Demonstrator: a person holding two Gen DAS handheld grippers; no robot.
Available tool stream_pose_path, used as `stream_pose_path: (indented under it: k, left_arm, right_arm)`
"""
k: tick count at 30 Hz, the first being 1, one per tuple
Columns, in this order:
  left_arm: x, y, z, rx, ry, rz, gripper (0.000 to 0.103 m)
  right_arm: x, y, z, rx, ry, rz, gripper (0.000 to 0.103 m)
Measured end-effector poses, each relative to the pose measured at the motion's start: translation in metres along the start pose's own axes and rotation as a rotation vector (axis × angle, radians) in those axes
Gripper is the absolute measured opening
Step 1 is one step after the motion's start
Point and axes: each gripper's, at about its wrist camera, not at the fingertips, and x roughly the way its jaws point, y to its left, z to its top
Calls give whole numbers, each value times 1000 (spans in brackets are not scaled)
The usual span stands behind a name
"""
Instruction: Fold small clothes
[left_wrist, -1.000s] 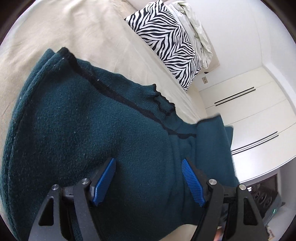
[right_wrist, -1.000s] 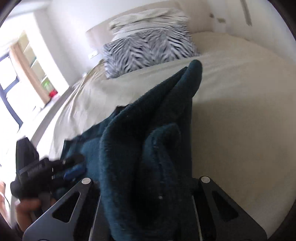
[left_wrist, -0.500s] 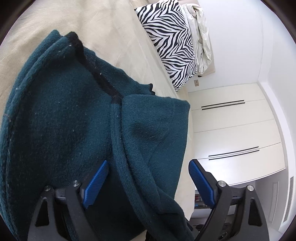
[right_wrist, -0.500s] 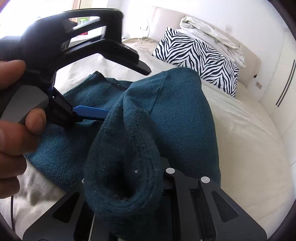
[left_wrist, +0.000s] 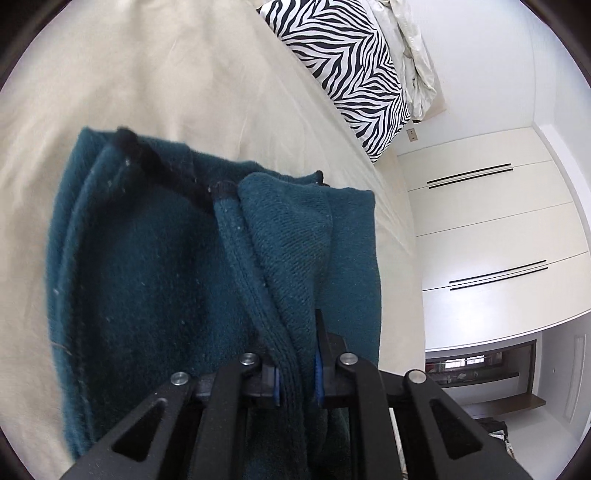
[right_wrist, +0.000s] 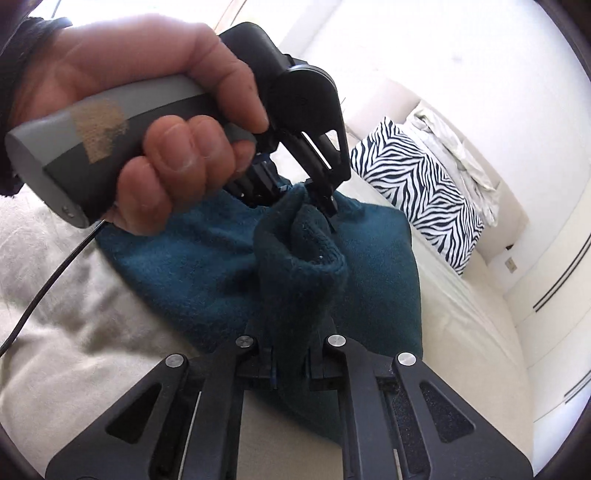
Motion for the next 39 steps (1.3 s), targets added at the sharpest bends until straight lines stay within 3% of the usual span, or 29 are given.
stream_pose_path:
  k: [10,15,20,22,24,27,32,34,36,39]
  left_arm:
    - [-27,29,21,65,4,113,14]
    - [-25,45,21,62,2,108,14]
    - [-40,54,13,73,-47,114,20]
    - [-48,52,9,84,-72,139,22]
    - [-57,49,3,95,-89,156,22]
    - [-72,34,-5,144,-154,249,27]
    - [-91,-2,-13,216,-247,269,32]
    - [-83,-22,-20,282,-242,283,41]
    - [-64,-33,-30,343,-204,329,42]
    - [-35,-18,-47,339,-135,405,40]
  right_arm:
    - [10,21,22,-21,-28,132,7]
    - [22,29,26,-40,-4,175,8]
    - [33,25,18,-20,39,224,16]
    - [28,17,15,13,39,287,27]
    - [15,9,9,47,36,340,28]
    - [-3,-21,-9,163,44,430,28]
    - [-30,-116,-41,414,18,468,28]
    - [-27,-160,-50,530,16,468,28]
    - [-16,-206,-59,644,27,447,28]
    - [0,-262,-77,785,39,423,28]
